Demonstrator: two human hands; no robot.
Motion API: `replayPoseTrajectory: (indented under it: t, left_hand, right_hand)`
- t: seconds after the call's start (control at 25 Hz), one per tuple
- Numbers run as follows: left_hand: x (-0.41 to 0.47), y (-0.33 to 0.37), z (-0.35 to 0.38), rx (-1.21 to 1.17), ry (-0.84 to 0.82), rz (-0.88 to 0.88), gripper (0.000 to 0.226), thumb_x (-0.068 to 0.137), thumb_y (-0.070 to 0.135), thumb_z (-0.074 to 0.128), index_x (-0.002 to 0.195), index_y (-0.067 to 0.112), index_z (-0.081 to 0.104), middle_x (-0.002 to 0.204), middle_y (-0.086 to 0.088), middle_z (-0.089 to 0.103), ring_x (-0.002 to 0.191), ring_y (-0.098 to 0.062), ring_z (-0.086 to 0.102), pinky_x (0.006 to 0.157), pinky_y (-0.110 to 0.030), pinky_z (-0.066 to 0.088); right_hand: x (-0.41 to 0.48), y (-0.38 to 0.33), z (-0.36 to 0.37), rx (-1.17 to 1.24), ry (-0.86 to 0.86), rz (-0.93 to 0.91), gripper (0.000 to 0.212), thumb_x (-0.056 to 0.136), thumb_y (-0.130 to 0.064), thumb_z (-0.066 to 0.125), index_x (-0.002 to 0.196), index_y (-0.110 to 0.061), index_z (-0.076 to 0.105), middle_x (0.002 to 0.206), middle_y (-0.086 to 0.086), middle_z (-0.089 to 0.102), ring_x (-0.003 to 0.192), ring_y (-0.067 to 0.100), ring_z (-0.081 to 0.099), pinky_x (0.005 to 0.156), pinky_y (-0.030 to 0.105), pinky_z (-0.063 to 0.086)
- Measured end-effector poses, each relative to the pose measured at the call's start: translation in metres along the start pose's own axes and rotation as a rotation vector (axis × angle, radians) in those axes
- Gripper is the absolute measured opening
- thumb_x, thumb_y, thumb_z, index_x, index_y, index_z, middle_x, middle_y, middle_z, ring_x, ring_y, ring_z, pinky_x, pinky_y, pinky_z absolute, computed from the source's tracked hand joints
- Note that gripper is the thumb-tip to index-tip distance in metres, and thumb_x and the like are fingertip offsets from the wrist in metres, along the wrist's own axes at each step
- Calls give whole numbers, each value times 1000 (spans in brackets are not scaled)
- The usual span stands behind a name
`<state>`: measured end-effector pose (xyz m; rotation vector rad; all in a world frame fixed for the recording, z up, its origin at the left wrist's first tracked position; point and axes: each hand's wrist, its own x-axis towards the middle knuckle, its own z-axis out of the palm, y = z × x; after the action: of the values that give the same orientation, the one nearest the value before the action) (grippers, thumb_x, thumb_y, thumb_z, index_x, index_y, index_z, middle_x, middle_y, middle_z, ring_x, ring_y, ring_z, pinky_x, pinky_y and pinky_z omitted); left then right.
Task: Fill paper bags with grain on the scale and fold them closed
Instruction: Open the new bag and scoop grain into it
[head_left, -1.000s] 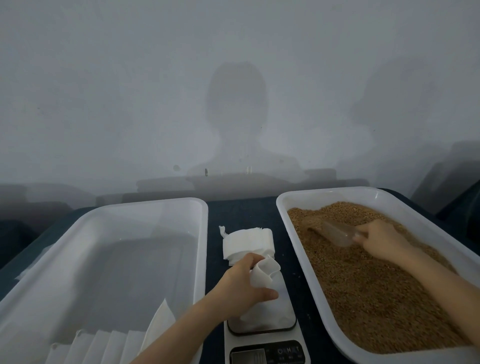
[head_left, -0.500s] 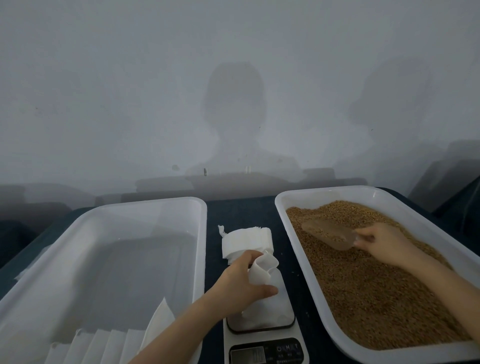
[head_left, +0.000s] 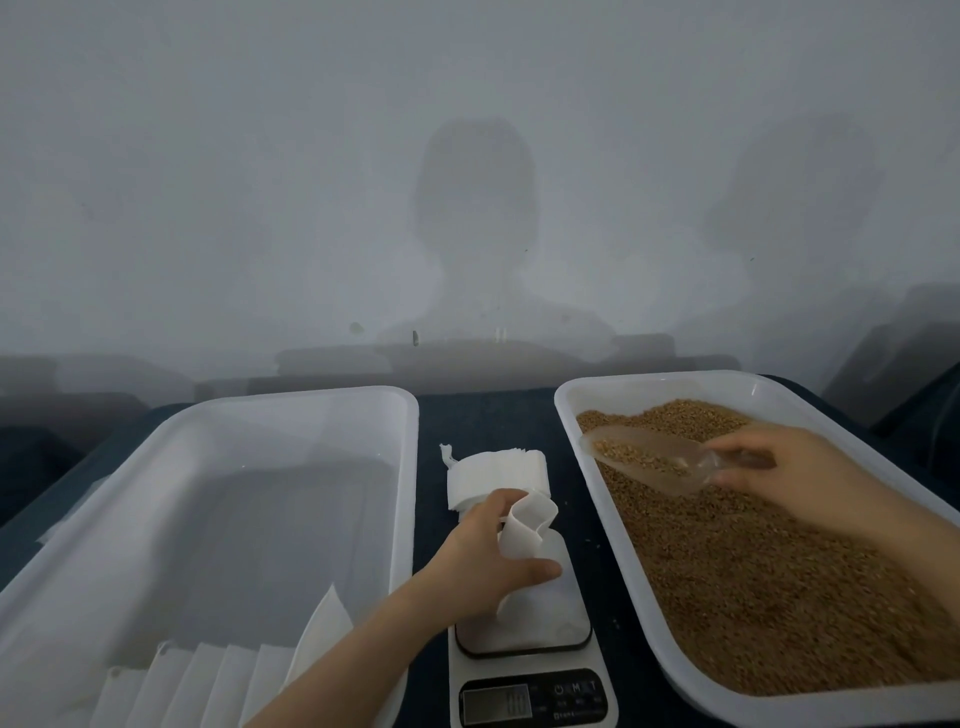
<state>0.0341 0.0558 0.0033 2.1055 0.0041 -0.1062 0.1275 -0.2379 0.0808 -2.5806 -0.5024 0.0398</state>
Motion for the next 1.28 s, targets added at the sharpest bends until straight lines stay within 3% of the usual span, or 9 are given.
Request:
replayPoseTrajectory:
  t: [0.16,0.32,0.44,0.64,0.8,0.88,0.96,1.08,1.28]
  left_hand:
    - [1,0,-1,-7,-1,-1,75,74,42,78,133,41,31,130,11,44,110,-8,50,80,-17,43]
    - [1,1,0,4,11,9,75,75,40,77,132,41,30,132,8,45,110,-10,51,74,-12,42]
    - [1,1,1,6,35,23,72,74,39,78,128,40,32,130,9,46,106,-8,52,66,-8,42]
    - [1,3,1,23,56,12,65,72,40,79,118,37,33,117,13,49,96,-7,55,67,-9,46]
    - [0,4,2,99,56,8,68,69,42,81,117,38,34,117,13,47,104,-10,52,86,-24,51]
    - [-1,3,4,234,69,35,70,68,46,80,119,40,33,118,17,41,112,-10,43,100,-36,44]
    - [0,3,4,355,95,66,72,69,49,77,125,38,33,121,17,39,116,-10,36,107,-38,34]
    - [1,1,5,375,86,84,74,70,52,76,129,37,34,129,13,41,119,-11,36,107,-37,31]
    - [1,3,5,263,71,80,69,69,54,75,126,35,41,118,20,41,113,-8,42,103,-37,40]
  right_hand:
    - [-10,-29,-6,12,-22,-112,29,73,-36,72,100,-44,66,93,-20,62,91,0,59,81,24,48]
    - [-15,-47,-4,31,-77,-156,34,68,-42,69,103,-43,67,94,-27,59,92,-2,60,84,27,52]
    - [-13,-49,0,-48,-52,-175,33,74,-37,71,106,-44,65,92,-25,59,89,-2,60,82,28,52]
    - [-12,-49,-1,-135,-75,-189,32,77,-39,70,107,-48,64,92,-22,57,84,2,60,76,31,53]
    - [-11,-49,-4,-171,-113,-213,27,76,-43,70,97,-58,61,91,-28,54,82,1,58,72,26,49]
    - [-11,-50,-3,-194,-125,-209,26,77,-44,70,92,-62,58,92,-29,54,83,-2,56,68,21,44]
    - [-10,-52,-1,-201,-137,-206,24,76,-45,70,94,-59,59,90,-26,55,84,-5,54,69,18,41]
    - [-10,-55,4,-243,-133,-217,28,76,-48,69,103,-54,60,90,-28,54,85,-9,52,68,15,37]
    - [-11,-60,5,-339,-92,-261,32,79,-48,67,111,-51,60,90,-27,52,84,-7,49,68,16,36]
